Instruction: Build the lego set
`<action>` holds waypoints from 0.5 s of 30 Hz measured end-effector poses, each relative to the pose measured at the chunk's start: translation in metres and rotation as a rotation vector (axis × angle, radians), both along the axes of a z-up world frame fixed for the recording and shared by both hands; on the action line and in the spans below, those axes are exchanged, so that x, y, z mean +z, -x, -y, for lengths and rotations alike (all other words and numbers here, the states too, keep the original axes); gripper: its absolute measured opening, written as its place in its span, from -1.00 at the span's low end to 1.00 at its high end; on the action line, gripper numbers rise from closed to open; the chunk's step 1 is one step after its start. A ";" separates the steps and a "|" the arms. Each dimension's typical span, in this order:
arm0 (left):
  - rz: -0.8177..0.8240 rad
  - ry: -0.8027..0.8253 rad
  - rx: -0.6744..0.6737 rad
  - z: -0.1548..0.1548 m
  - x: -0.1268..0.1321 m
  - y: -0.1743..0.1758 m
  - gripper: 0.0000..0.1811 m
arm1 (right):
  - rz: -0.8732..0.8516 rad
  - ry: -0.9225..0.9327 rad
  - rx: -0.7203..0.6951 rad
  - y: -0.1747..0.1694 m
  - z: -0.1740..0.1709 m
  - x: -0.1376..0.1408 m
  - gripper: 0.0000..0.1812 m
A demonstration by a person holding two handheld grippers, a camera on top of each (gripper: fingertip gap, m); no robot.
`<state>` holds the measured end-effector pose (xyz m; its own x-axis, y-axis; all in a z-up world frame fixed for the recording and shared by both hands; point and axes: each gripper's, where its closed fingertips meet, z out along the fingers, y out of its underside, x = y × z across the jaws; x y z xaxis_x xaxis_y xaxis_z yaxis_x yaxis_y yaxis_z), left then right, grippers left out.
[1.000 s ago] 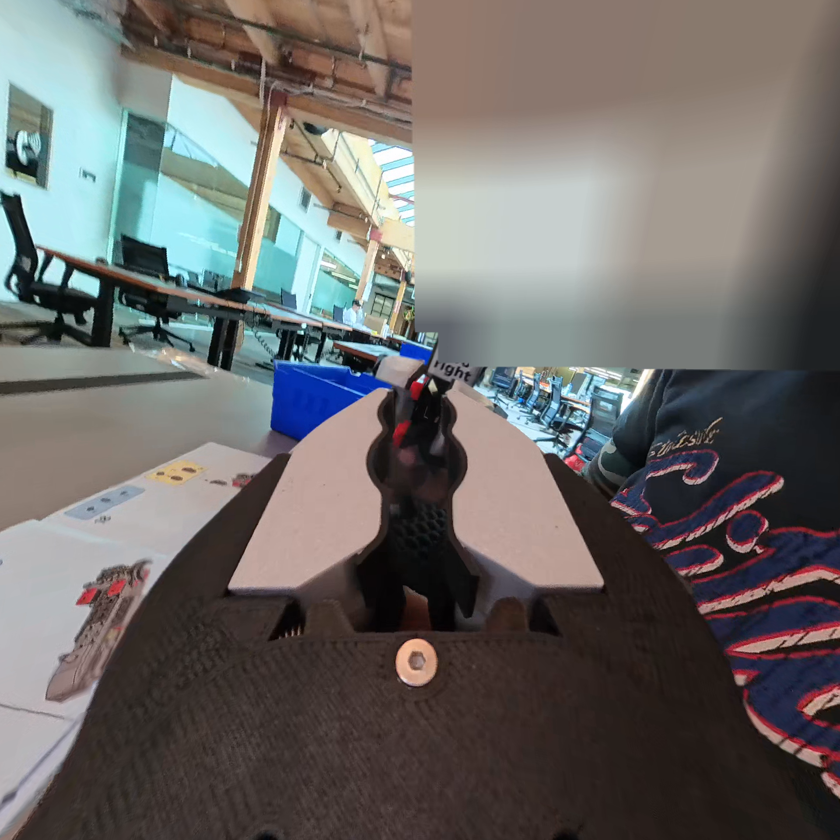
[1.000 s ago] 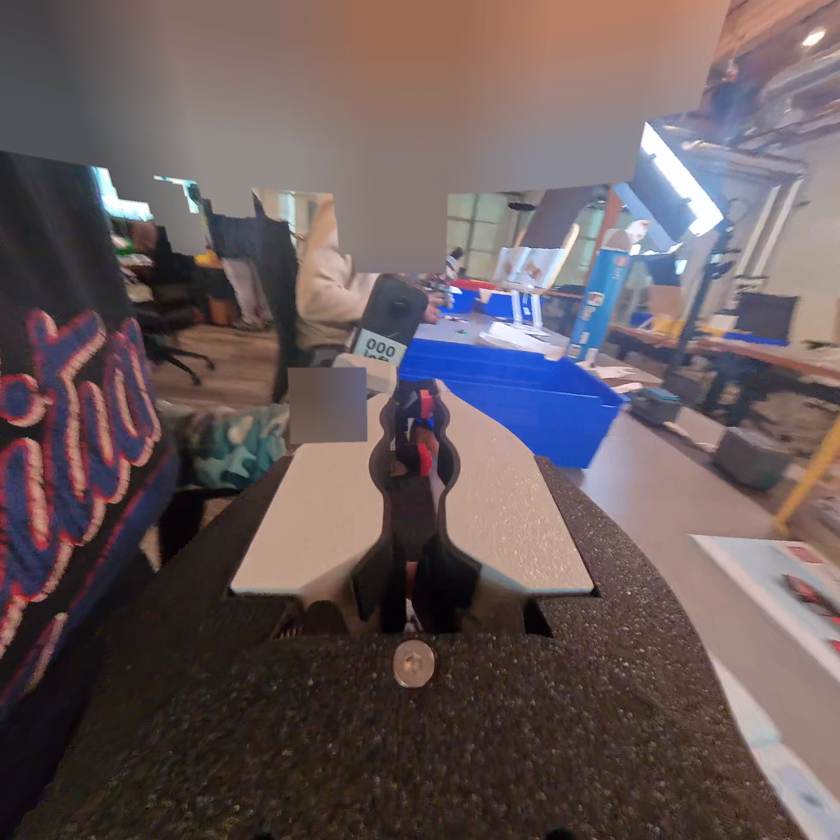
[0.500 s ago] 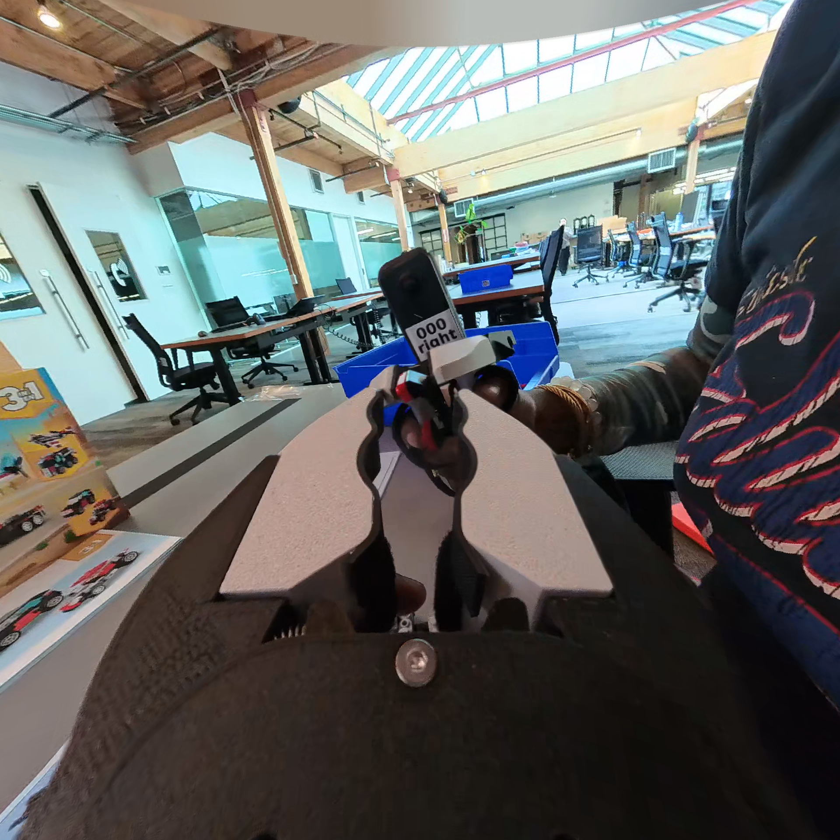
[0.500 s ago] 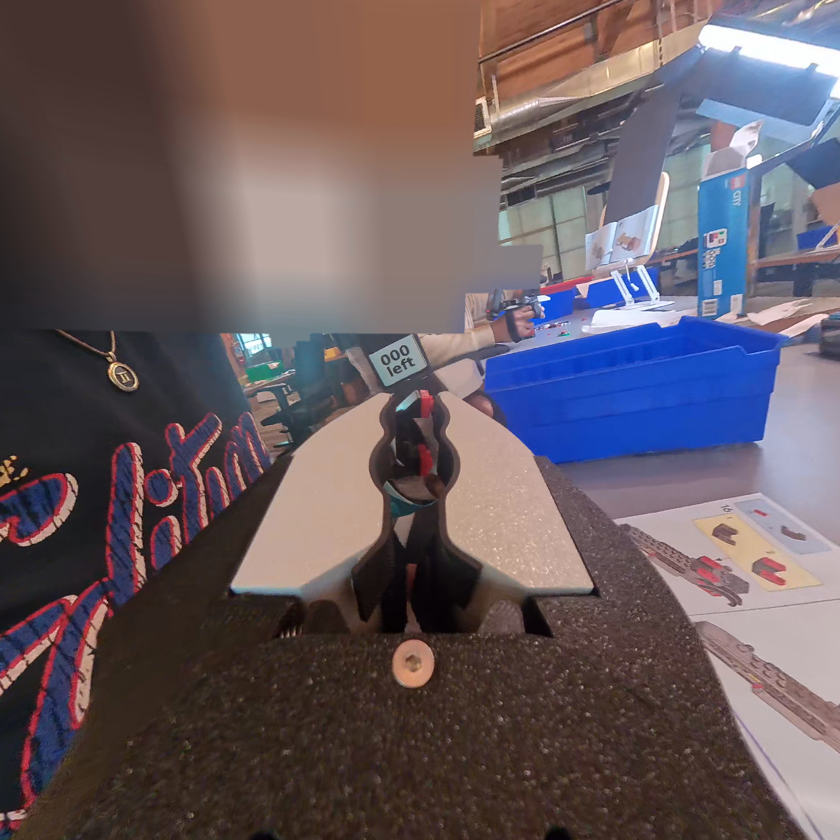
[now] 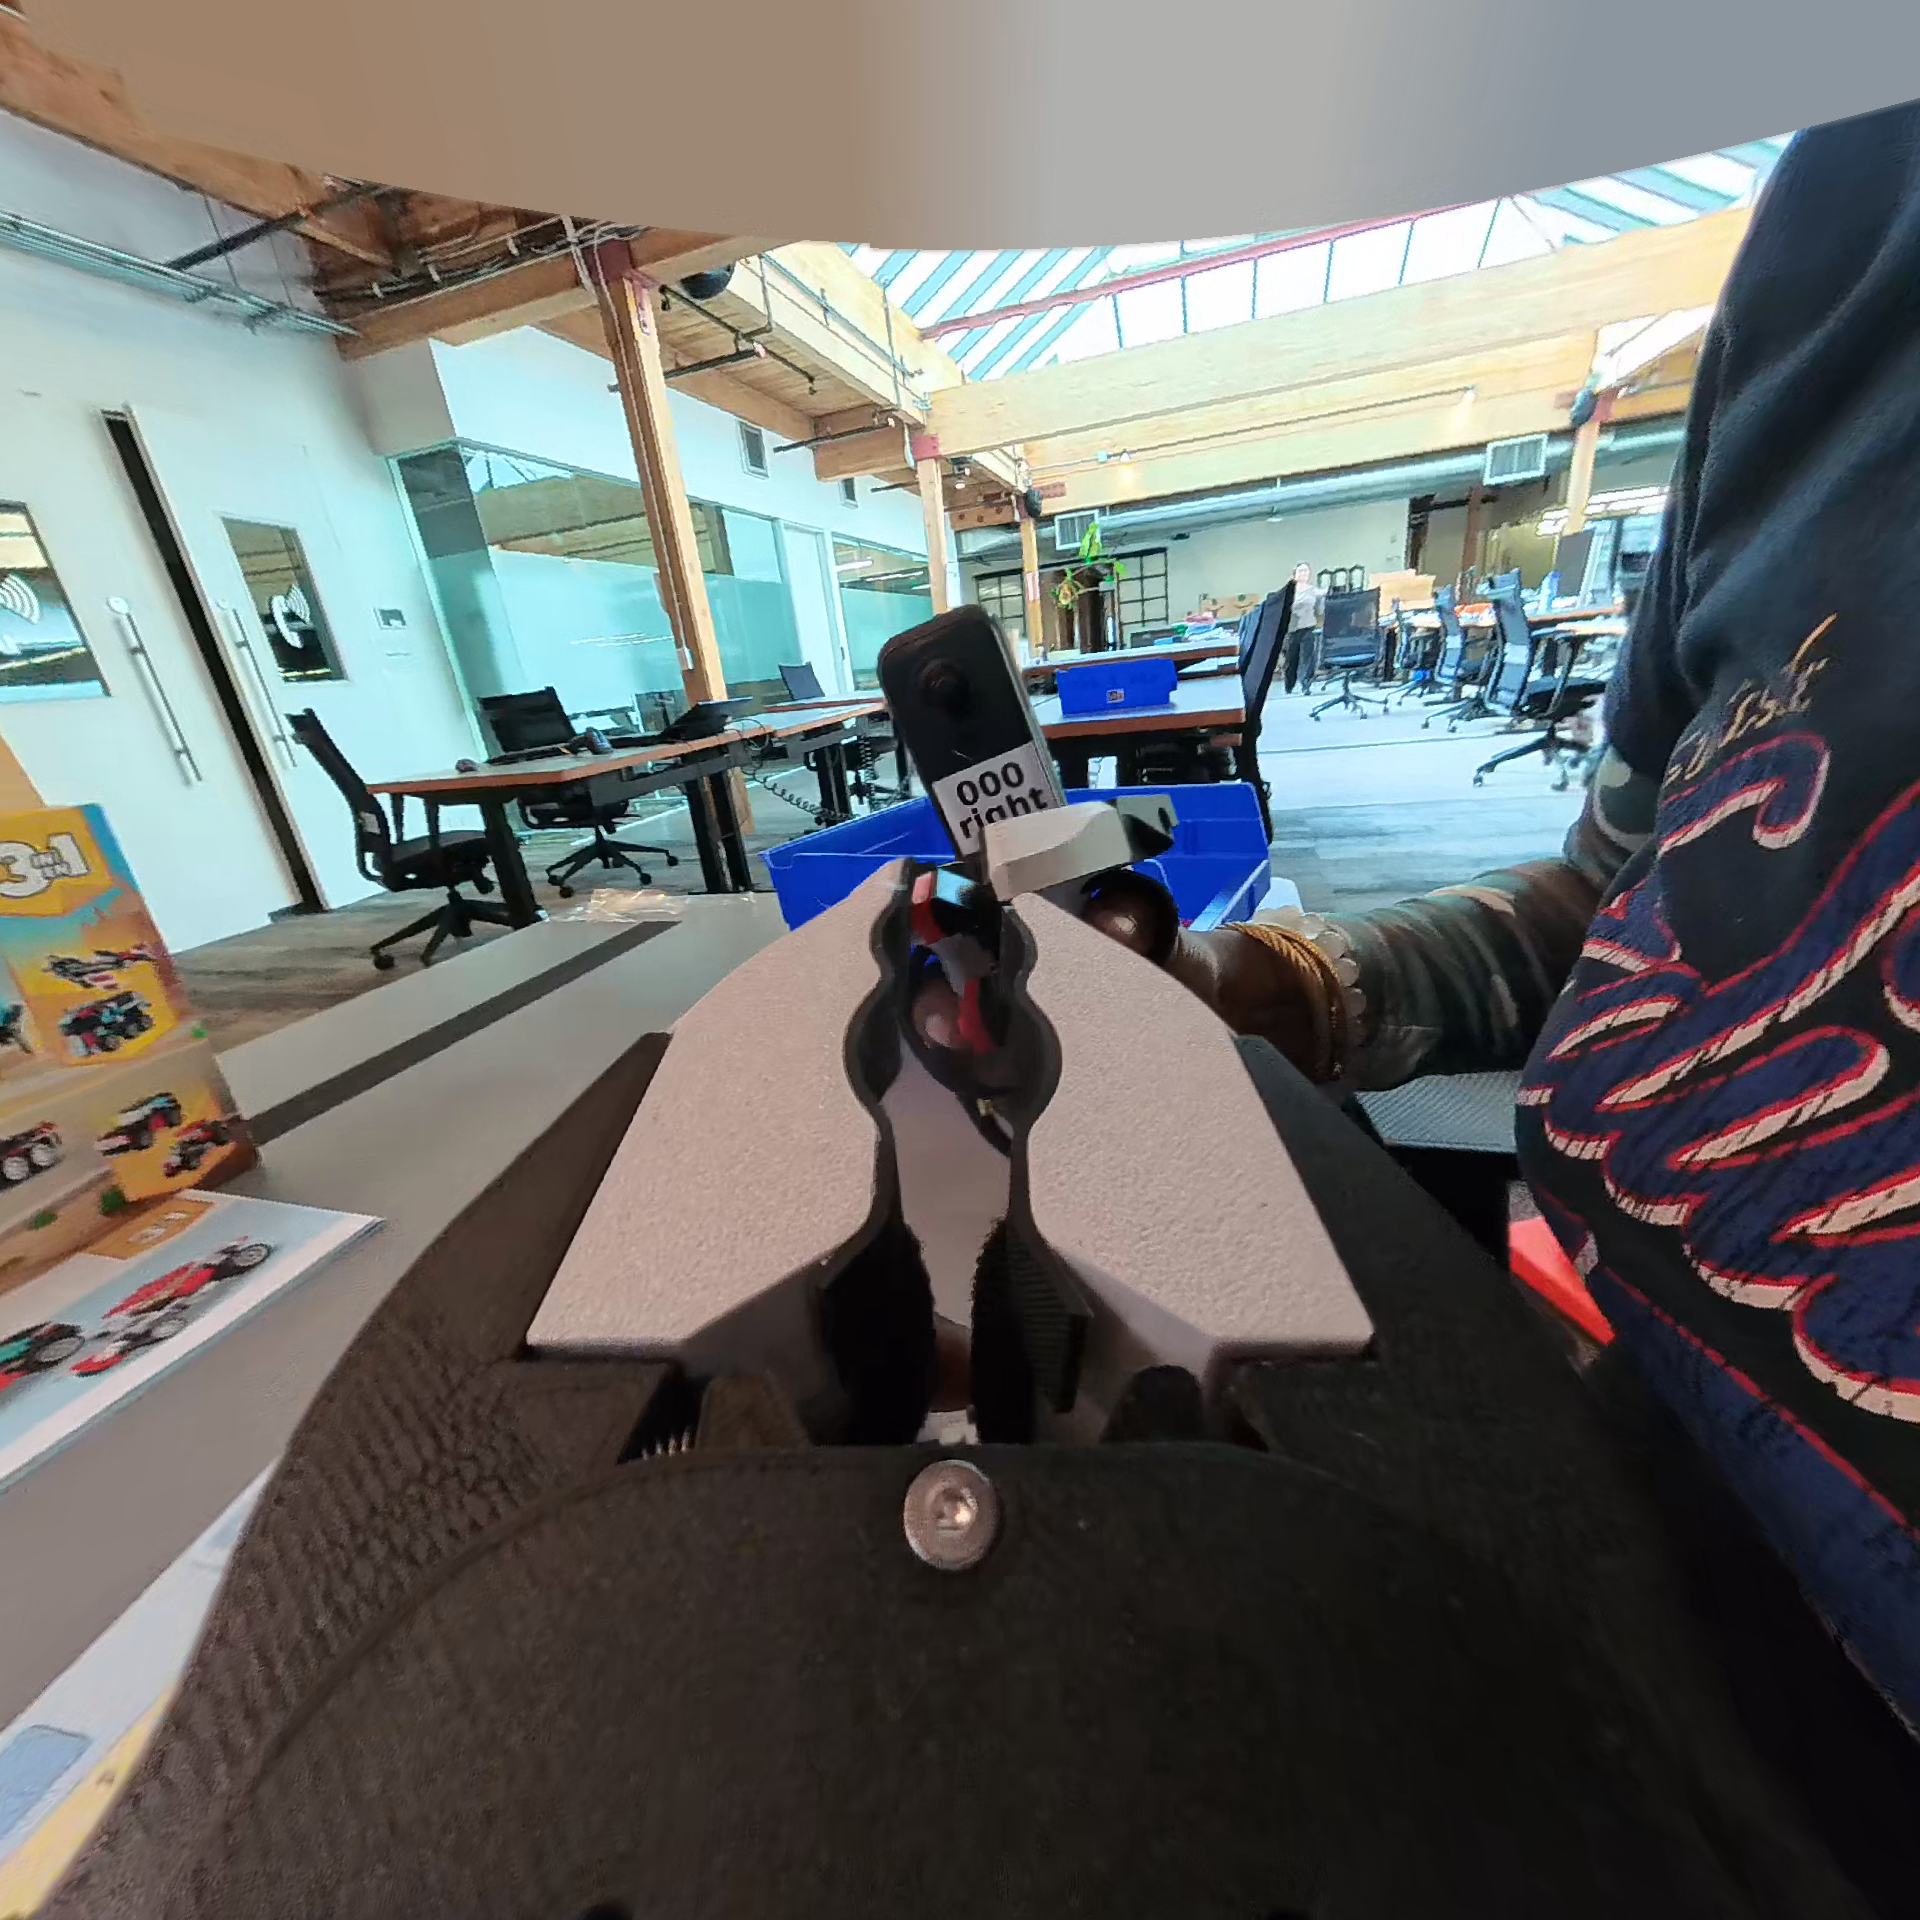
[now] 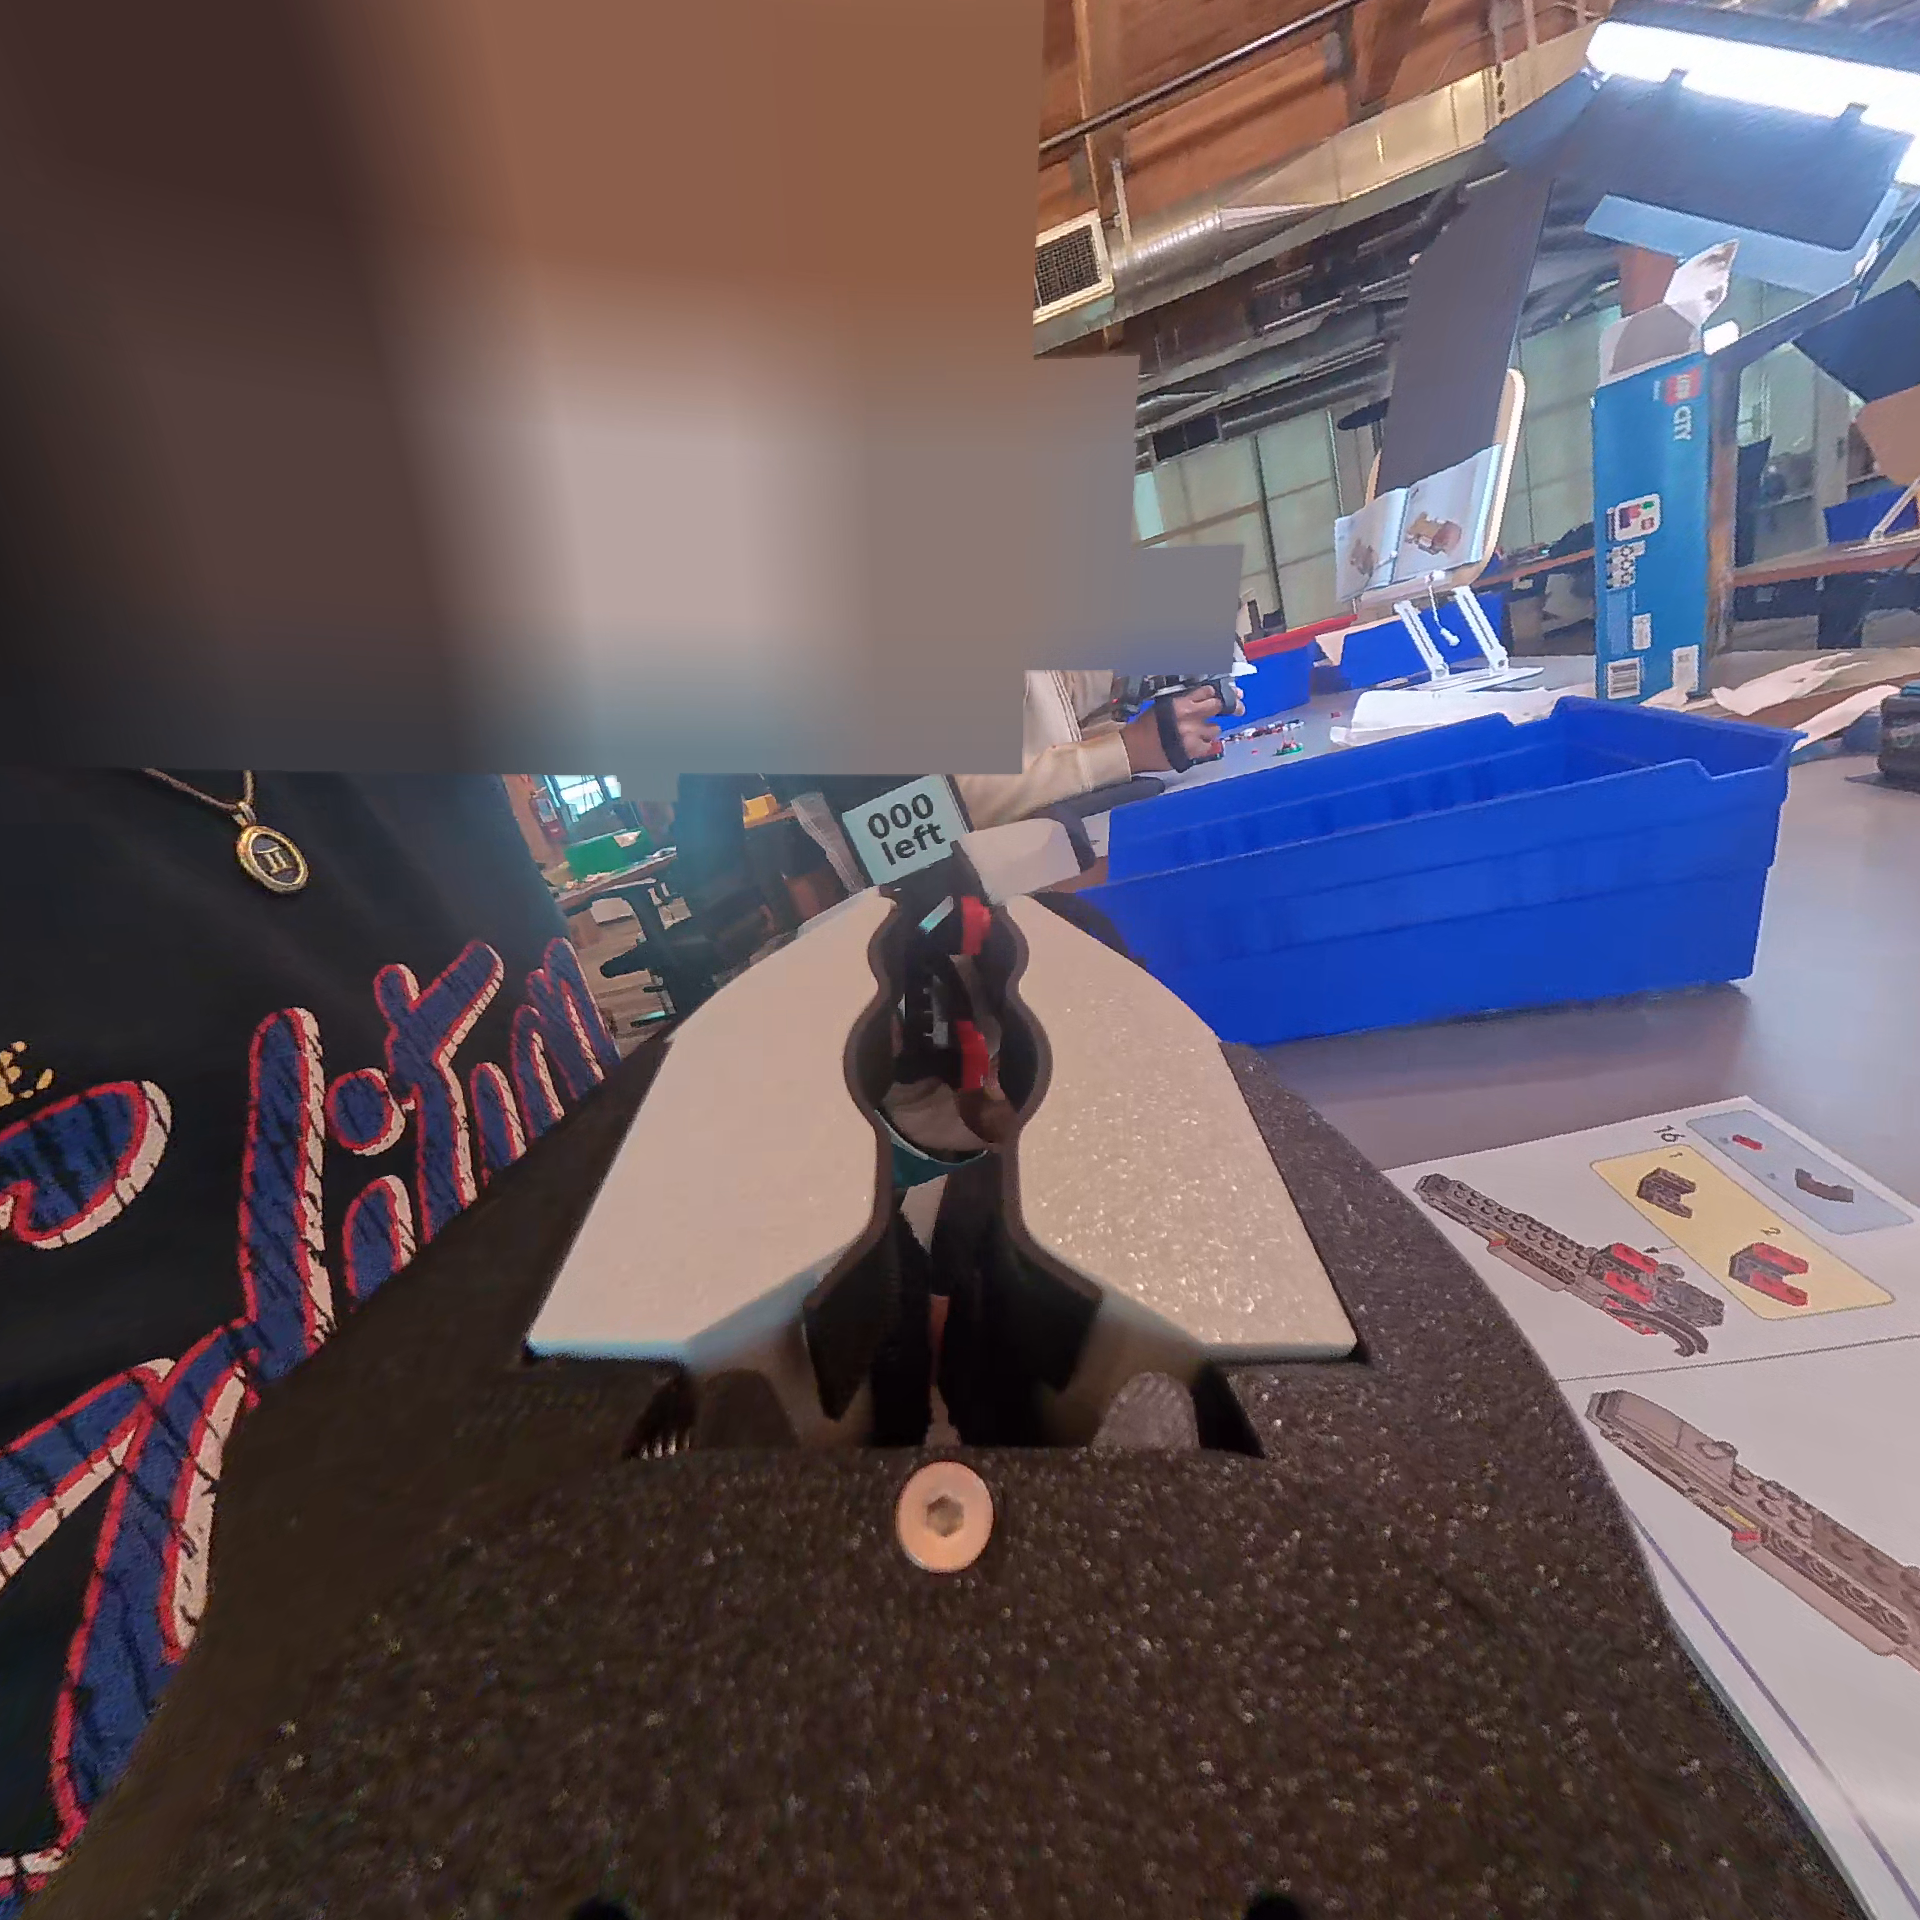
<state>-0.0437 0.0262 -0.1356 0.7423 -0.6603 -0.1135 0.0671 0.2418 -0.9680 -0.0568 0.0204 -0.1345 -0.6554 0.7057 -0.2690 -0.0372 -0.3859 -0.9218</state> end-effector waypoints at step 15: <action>0.038 0.000 0.007 0.002 0.003 -0.003 -0.86 | -0.061 -0.036 -0.017 -0.004 0.002 0.004 -0.85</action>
<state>-0.0410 0.0243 -0.1327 0.7509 -0.6549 -0.0851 0.1017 0.2420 -0.9649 -0.0529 0.0179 -0.1309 -0.6573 0.7257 -0.2032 -0.0998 -0.3511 -0.9310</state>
